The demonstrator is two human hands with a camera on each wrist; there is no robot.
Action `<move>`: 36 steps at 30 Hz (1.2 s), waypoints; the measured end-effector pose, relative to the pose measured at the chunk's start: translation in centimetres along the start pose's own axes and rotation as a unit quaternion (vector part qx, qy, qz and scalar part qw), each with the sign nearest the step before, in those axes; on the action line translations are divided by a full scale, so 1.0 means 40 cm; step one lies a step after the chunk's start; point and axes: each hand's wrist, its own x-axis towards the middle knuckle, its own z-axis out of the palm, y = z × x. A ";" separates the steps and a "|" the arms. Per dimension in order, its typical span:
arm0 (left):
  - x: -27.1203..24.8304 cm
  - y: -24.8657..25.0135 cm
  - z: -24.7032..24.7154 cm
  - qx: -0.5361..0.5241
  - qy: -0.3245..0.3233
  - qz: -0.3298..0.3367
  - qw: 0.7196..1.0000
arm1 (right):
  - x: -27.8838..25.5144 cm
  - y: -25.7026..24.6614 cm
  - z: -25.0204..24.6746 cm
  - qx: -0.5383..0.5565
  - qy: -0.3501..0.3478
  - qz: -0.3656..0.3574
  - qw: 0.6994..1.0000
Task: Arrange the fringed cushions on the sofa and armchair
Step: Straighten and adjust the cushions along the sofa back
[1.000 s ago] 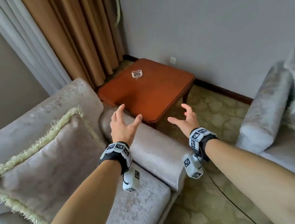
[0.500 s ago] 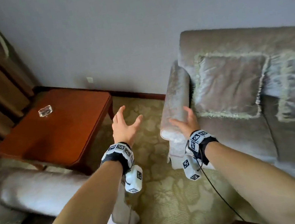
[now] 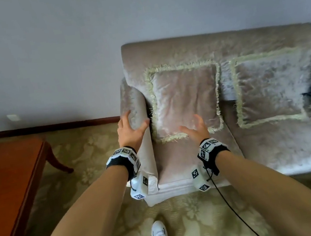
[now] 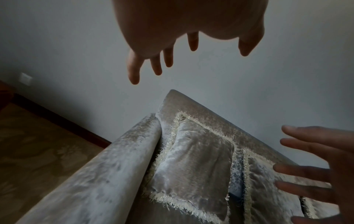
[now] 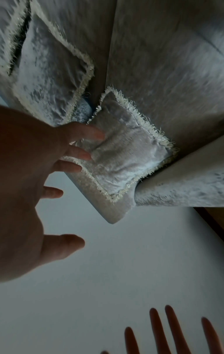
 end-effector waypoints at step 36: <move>0.744 0.323 0.779 -0.008 0.012 -0.146 0.989 | 1.127 -0.051 -0.492 0.032 -0.008 0.081 0.996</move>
